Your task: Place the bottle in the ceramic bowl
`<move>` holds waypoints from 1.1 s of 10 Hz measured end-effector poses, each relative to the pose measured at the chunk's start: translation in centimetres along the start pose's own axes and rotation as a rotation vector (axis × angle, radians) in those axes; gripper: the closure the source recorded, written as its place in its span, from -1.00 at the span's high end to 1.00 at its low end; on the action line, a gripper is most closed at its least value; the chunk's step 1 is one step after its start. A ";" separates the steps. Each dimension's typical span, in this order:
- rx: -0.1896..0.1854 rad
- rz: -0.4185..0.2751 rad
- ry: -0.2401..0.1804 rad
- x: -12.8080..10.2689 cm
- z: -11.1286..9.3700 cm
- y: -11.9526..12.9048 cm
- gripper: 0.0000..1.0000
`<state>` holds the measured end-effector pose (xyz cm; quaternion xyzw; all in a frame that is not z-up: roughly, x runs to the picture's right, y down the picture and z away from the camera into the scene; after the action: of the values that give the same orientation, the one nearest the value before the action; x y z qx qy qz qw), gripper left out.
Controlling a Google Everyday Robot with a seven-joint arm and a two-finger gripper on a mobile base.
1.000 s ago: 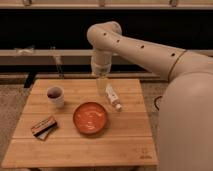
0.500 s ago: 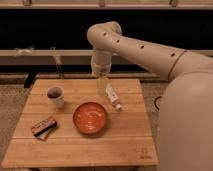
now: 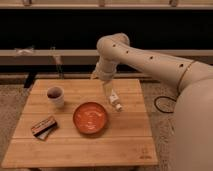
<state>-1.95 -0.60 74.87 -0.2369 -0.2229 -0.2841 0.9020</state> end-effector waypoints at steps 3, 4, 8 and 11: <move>0.015 -0.154 0.004 1.4 1.8 0.4 0.60; 0.012 -0.183 0.010 1.4 2.1 0.1 0.60; -0.046 -0.328 0.067 3.4 4.3 0.2 0.60; -0.096 -0.394 0.116 5.4 6.1 1.1 0.60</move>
<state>1.15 1.36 82.24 -0.2147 -0.1987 -0.4784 0.8280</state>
